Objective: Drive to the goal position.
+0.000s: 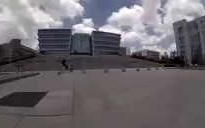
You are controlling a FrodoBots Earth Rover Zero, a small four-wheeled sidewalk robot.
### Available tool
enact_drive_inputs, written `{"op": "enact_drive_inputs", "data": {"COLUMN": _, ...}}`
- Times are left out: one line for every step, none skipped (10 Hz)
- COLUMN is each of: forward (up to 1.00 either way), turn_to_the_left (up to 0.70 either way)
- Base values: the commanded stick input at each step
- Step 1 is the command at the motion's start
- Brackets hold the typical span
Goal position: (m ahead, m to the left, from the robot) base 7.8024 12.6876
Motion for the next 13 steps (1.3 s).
{"op": "enact_drive_inputs", "data": {"forward": 0.70, "turn_to_the_left": 0.00}}
{"op": "enact_drive_inputs", "data": {"forward": 0.70, "turn_to_the_left": 0.00}}
{"op": "enact_drive_inputs", "data": {"forward": 0.70, "turn_to_the_left": 0.00}}
{"op": "enact_drive_inputs", "data": {"forward": 0.70, "turn_to_the_left": 0.00}}
{"op": "enact_drive_inputs", "data": {"forward": 0.70, "turn_to_the_left": 0.00}}
{"op": "enact_drive_inputs", "data": {"forward": 0.70, "turn_to_the_left": 0.00}}
{"op": "enact_drive_inputs", "data": {"forward": 0.70, "turn_to_the_left": 0.00}}
{"op": "enact_drive_inputs", "data": {"forward": 0.70, "turn_to_the_left": 0.00}}
{"op": "enact_drive_inputs", "data": {"forward": 0.70, "turn_to_the_left": 0.00}}
{"op": "enact_drive_inputs", "data": {"forward": 0.70, "turn_to_the_left": 0.00}}
{"op": "enact_drive_inputs", "data": {"forward": 0.70, "turn_to_the_left": 0.00}}
{"op": "enact_drive_inputs", "data": {"forward": 0.70, "turn_to_the_left": 0.04}}
{"op": "enact_drive_inputs", "data": {"forward": 0.70, "turn_to_the_left": 0.01}}
